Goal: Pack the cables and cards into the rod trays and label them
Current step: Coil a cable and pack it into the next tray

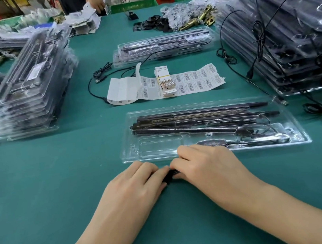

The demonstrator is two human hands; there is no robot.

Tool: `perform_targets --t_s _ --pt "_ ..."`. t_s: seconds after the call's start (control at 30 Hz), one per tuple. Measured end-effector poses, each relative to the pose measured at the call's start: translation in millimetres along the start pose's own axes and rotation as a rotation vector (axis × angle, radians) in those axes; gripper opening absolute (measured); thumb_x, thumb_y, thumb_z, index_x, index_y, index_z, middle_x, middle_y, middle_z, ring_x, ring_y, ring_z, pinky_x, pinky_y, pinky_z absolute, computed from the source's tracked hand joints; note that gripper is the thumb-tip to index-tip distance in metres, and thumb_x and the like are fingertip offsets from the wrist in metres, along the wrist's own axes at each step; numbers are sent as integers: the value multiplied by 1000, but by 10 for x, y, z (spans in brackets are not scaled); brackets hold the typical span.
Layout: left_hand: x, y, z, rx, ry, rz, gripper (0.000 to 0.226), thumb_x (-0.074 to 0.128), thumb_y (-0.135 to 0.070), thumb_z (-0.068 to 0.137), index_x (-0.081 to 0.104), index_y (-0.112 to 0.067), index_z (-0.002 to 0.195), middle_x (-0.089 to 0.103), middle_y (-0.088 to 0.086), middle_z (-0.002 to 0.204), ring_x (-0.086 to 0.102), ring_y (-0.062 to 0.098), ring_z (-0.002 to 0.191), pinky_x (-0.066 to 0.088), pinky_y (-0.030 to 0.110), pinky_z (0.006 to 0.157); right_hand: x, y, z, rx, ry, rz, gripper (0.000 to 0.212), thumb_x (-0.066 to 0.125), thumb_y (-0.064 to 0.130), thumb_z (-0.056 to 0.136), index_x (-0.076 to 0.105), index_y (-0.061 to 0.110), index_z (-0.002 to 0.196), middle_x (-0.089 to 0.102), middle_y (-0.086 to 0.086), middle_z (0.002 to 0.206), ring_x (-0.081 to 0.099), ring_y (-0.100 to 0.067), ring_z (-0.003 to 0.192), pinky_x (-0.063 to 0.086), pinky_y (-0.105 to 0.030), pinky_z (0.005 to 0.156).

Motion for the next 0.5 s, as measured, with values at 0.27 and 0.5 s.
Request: perform_targets --t_s 0.27,0.5 --pt "-49 49 -19 4 -28 69 36 54 -28 100 73 -8 123 69 0 93 67 20 77 58 34 63 -26 -69 119 158 27 241 23 53 49 101 68 33 105 47 6 85 51 -17 73 43 -35 65" --pt "26 115 -44 22 -24 58 28 63 -16 96 73 -9 122 67 0 92 63 21 77 55 35 67 -240 -270 157 125 -93 261 30 69 48 89 72 31 114 62 15 87 58 -7 86 49 -27 70"
Point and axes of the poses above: each hand's wrist, its own z-axis towards the middle knuckle, its own x-axis out of the palm, y = z × x, the point moved 5 cm from there along z, towards the middle knuckle
